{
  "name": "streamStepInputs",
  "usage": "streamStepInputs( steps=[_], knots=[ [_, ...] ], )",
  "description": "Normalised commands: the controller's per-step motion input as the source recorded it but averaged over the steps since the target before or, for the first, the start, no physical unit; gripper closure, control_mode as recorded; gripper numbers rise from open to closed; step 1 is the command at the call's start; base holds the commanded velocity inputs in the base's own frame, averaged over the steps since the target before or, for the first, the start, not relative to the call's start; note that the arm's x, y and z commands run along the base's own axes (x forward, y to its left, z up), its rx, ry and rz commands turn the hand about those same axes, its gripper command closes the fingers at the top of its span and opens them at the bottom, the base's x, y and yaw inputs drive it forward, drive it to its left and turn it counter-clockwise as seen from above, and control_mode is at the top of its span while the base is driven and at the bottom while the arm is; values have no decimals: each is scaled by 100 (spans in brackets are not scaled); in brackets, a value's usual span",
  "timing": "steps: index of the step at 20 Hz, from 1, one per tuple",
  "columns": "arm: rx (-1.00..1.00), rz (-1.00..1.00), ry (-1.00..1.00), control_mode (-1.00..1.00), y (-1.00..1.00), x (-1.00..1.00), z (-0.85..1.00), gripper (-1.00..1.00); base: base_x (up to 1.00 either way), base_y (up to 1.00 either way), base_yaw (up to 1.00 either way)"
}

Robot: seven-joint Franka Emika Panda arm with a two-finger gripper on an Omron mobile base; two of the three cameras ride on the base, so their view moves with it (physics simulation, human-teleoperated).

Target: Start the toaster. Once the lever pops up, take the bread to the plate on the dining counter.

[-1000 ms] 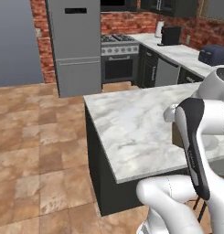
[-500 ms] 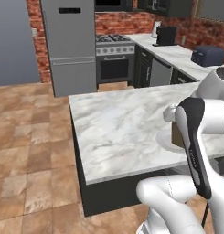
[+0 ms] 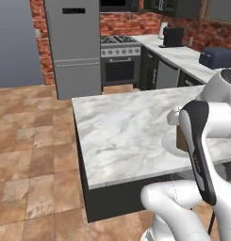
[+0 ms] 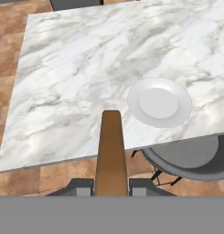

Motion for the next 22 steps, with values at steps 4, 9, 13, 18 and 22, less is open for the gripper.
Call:
streamStepInputs(
  steps=[4,9,13,18,22],
  knots=[
    [0,0,0,100,0,0,0,100,-1,-35,-2],
    [0,0,0,100,0,0,0,100,-22,-19,-5],
    [0,0,0,100,0,0,0,100,-13,-31,0],
    [0,0,0,100,0,0,0,100,-34,-3,-2],
    [0,0,0,100,0,0,0,100,-9,10,0]
  ],
)
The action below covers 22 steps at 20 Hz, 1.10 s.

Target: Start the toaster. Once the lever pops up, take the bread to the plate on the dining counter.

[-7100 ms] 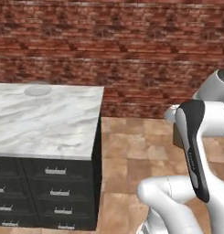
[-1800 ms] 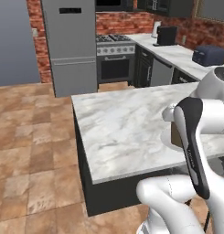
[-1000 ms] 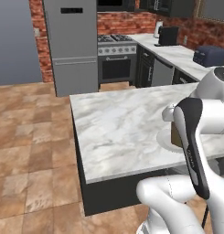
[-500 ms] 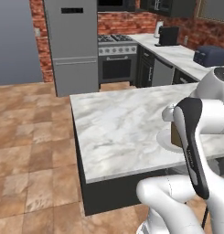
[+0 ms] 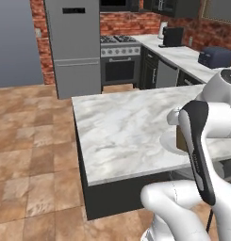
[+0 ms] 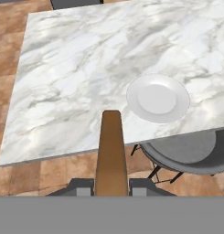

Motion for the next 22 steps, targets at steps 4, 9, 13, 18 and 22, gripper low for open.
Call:
streamStepInputs(
  steps=[4,9,13,18,22],
  knots=[
    [0,0,0,100,0,0,0,100,-15,18,0],
    [0,0,0,100,0,0,0,100,-42,0,0],
    [0,0,0,100,0,0,0,100,-53,-8,0],
    [0,0,0,100,0,0,0,100,-12,-46,0],
    [0,0,0,100,0,0,0,100,0,-67,0]
  ],
)
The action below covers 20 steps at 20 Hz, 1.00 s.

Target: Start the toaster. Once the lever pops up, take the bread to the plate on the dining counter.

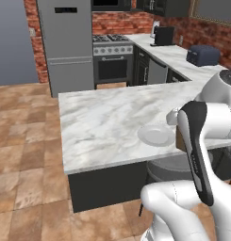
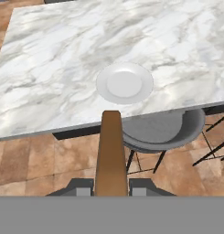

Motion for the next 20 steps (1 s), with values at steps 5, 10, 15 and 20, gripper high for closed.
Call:
streamStepInputs(
  steps=[5,10,15,20],
  knots=[
    [0,0,0,100,0,0,0,100,6,-50,0],
    [0,0,0,100,0,0,0,100,29,-13,0],
    [0,0,0,100,0,0,0,100,42,0,2],
    [0,0,0,100,0,0,0,100,50,-1,2]
  ],
)
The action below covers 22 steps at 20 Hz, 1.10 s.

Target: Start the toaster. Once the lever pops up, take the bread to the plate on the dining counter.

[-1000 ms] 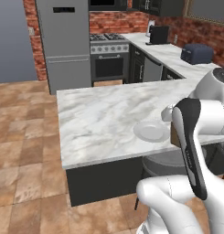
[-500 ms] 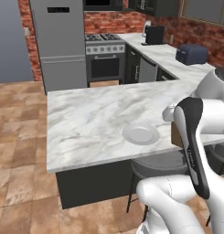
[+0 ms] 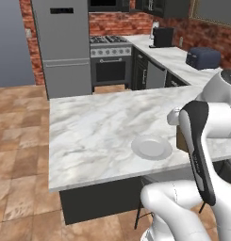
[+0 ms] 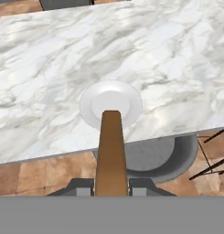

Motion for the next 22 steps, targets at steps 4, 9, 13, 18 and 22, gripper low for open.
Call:
streamStepInputs(
  steps=[4,9,13,18,22],
  knots=[
    [0,0,0,100,0,0,0,100,50,-4,0],
    [0,0,0,100,0,0,0,100,42,-6,0],
    [0,0,0,100,0,0,0,100,34,-8,0],
    [2,2,0,-100,-9,17,-5,100,16,-2,0],
    [16,20,-5,-100,-40,53,-35,100,0,0,0]
  ],
)
